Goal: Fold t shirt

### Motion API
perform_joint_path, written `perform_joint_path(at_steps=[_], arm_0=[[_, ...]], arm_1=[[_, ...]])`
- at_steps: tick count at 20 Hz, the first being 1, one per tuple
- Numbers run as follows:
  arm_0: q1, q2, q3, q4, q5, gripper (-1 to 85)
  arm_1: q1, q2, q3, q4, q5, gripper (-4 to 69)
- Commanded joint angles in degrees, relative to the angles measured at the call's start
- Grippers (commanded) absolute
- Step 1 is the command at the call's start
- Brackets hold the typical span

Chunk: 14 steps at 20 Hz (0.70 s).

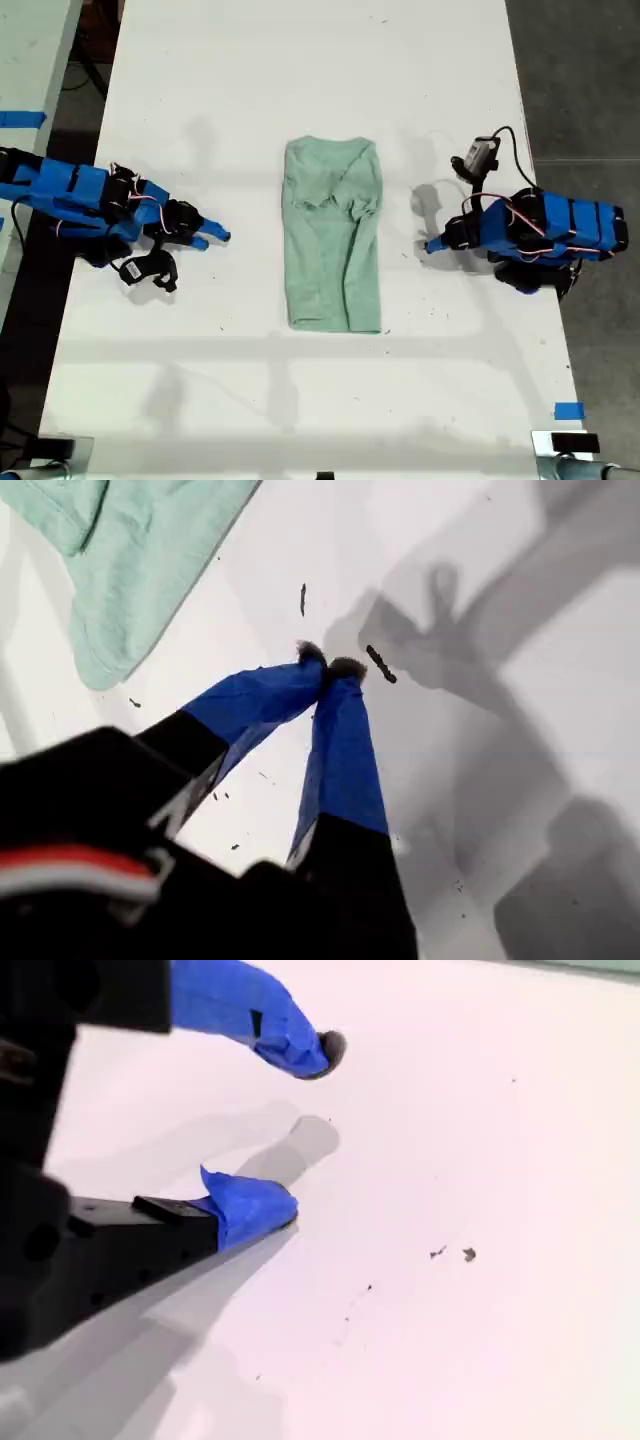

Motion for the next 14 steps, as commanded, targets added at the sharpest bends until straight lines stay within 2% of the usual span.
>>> perform_joint_path(at_steps=[1,14], arm_0=[[-1.6,0.1,-0.7,-0.3,0.8,19.0],[-1.8,-0.9,-0.8,-1.0,0.7,17.8]], arm_1=[[-0.3,1.8,0.7,0.8,-0.1,1.5],[-0.5,1.8,0.6,0.8,-0.1,1.5]])
